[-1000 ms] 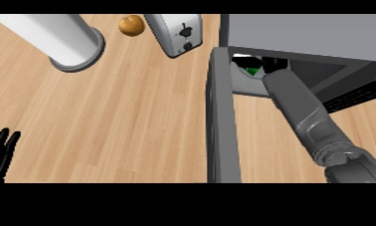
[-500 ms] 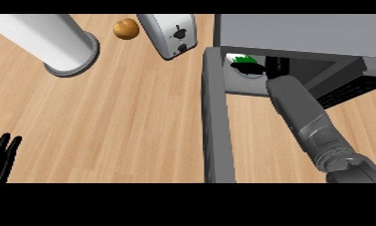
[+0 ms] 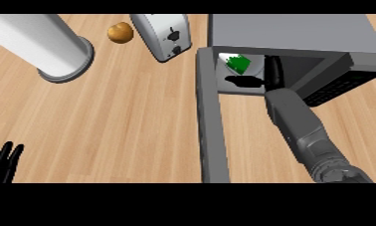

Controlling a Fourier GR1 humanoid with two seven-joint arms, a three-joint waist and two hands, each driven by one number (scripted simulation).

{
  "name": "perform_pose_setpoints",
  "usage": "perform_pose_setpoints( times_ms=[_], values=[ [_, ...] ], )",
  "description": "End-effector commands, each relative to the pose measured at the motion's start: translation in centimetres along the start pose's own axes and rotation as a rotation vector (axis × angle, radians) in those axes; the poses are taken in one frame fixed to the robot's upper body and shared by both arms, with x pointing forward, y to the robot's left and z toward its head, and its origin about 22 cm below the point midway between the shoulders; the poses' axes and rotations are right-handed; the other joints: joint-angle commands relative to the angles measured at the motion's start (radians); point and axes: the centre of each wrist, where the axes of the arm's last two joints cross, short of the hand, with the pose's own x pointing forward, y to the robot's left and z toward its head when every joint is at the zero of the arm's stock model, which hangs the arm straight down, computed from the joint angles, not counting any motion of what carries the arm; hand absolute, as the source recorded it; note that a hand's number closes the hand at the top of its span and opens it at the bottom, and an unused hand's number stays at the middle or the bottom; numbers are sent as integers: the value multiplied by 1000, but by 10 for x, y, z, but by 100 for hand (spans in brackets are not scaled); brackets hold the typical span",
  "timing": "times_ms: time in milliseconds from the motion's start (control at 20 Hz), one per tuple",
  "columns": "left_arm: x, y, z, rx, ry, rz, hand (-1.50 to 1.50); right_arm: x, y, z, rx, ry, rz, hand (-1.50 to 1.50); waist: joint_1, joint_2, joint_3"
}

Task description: Pick up the milk, place it into the microwave and close the microwave

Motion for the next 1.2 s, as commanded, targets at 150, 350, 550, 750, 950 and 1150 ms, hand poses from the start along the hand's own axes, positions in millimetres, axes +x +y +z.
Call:
perform_pose_setpoints(
  times_ms=[150, 350, 550, 750, 950, 1150],
  values=[
    [-3, -15, 8, -68, 35, 31, -150, -11, 12, 27, 62, 16, -187, -150, -41, -17, -2],
    [15, -37, 15, -165, 27, 103, -150, -17, 35, 60, 106, 17, -329, -150, -43, -21, -1],
    [-6, -37, 16, -211, 55, 128, -150, -35, 23, 84, 181, 10, -424, -150, -68, -27, -4],
    [2, -51, 2, -258, 38, 119, -150, -37, 26, 103, 181, 10, -486, -150, -76, -32, -4],
    [-3, -55, -11, -370, 57, 127, -150, -45, 15, 128, 174, 0, -490, -150, -83, -31, -5],
    [0, -77, -20, -392, 54, 73, 150, -49, -1, 158, 123, -7, -536, -150, -80, -30, -4]
  ],
)
